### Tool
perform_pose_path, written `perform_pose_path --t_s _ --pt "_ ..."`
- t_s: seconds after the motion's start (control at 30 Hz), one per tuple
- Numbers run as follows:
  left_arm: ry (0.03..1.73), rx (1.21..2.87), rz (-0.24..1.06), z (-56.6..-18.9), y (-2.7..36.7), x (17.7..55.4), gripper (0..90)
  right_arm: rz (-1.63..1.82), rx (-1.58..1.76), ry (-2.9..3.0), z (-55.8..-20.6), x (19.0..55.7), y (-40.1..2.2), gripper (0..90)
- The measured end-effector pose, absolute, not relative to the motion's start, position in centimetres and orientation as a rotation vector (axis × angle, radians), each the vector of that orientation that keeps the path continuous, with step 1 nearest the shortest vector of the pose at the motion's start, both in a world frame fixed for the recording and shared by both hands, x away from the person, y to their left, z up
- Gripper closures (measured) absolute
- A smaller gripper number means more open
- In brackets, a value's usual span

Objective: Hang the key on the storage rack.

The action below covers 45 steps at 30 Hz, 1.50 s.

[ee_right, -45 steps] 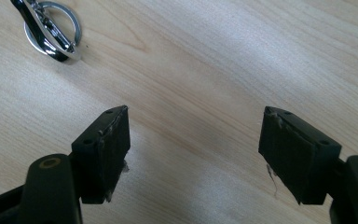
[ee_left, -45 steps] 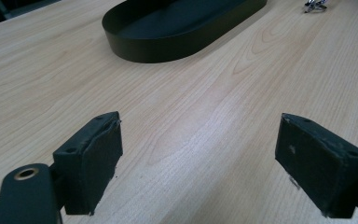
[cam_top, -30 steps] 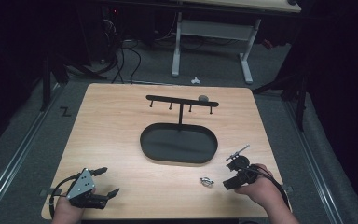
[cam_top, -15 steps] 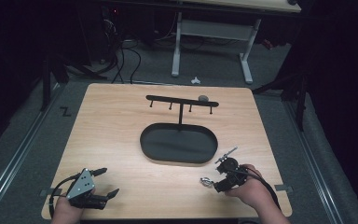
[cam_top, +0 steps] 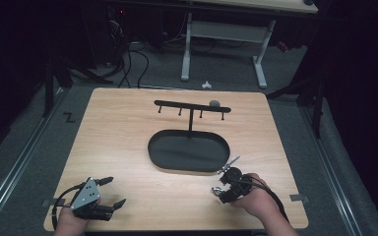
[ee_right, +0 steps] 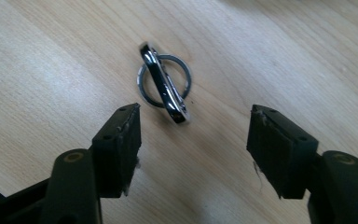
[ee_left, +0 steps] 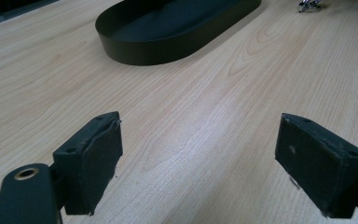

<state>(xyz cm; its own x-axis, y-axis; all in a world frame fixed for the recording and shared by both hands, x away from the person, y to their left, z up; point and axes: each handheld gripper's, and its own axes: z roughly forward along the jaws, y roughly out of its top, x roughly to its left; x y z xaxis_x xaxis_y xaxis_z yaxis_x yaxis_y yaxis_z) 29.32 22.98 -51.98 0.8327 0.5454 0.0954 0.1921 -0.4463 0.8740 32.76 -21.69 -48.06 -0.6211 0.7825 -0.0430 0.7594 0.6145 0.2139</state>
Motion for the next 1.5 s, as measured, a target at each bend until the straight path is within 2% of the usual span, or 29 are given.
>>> perform_pose_path --t_s 0.1,0.13,0.17,0.2,0.23,0.27,0.33,0.4,0.53,0.63,0.77,1.3,1.5 --pt "0.543 2.028 0.451 -52.0 23.0 29.3 15.3 0.253 1.295 2.705 -48.2 32.8 -21.2 41.6" --pt "0.542 2.03 0.45 -52.0 23.0 29.3 15.3 0.258 1.288 2.712 -48.2 32.8 -21.0 45.9" --pt "0.542 2.03 0.451 -52.0 23.0 29.3 15.3 0.258 1.288 2.712 -48.2 32.8 -21.0 45.9" --pt "0.542 2.029 0.45 -52.0 23.0 29.3 15.3 0.257 1.284 2.721 -48.2 32.9 -20.9 50.9" --pt "0.542 2.029 0.45 -52.0 23.0 29.3 15.3 0.257 1.284 2.721 -48.2 32.9 -20.9 50.9" --pt "0.543 2.03 0.45 -52.0 23.0 29.3 15.3 0.256 1.265 2.734 -48.2 33.0 -20.8 58.2" --pt "0.543 2.03 0.45 -52.0 23.0 29.3 15.3 0.257 1.257 2.739 -48.2 33.0 -20.8 59.9" --pt "0.543 2.03 0.449 -52.0 23.0 29.3 15.3 0.258 1.242 2.751 -48.3 33.1 -20.7 68.4" --pt "0.542 2.032 0.448 -52.0 22.9 29.3 15.3 0.252 1.229 2.765 -48.5 33.1 -20.6 72.7" --pt "0.543 2.032 0.449 -52.0 22.9 29.3 15.3 0.245 1.226 2.773 -48.8 33.0 -20.5 79.8" --pt "0.543 2.034 0.448 -52.1 22.9 29.3 15.3 0.247 1.221 2.781 -48.9 33.0 -20.6 83.8" --pt "0.543 2.036 0.448 -52.1 22.9 29.3 15.3 0.282 1.271 2.757 -48.9 32.9 -20.7 84.7" --pt "0.541 2.038 0.448 -52.1 22.9 29.3 15.3 0.335 1.297 2.722 -47.8 32.9 -21.2 84.7"
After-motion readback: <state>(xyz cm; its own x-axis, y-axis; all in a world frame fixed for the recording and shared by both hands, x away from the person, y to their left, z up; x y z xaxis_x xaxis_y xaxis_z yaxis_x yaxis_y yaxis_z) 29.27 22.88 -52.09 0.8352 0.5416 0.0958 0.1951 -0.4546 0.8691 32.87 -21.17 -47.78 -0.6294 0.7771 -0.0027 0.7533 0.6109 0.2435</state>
